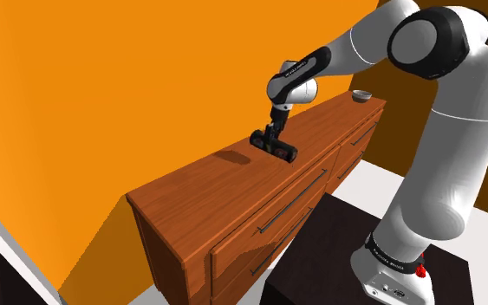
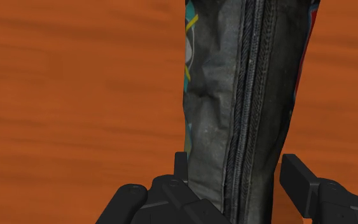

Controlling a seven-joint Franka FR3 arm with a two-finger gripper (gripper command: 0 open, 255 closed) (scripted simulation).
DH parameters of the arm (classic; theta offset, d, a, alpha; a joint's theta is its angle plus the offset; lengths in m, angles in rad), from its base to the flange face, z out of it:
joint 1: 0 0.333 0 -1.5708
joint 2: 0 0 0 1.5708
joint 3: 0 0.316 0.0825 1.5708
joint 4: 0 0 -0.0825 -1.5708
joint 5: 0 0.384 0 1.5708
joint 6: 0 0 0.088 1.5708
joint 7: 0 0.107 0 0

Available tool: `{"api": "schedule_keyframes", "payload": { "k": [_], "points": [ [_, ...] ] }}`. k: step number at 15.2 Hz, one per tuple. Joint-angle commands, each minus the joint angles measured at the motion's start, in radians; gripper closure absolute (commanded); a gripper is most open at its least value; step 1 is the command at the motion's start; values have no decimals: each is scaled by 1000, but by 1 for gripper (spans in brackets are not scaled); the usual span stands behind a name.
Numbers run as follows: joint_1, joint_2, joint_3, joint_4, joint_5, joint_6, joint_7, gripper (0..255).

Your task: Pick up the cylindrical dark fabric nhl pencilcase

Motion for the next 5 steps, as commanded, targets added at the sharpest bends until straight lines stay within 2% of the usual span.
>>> {"api": "schedule_keyframes", "payload": {
  "k": [1,5],
  "points": [
    [1,-21,-4,8,-14,-26,9,255],
    [3,-38,-6,18,-26,-52,19,255]
  ]
}}
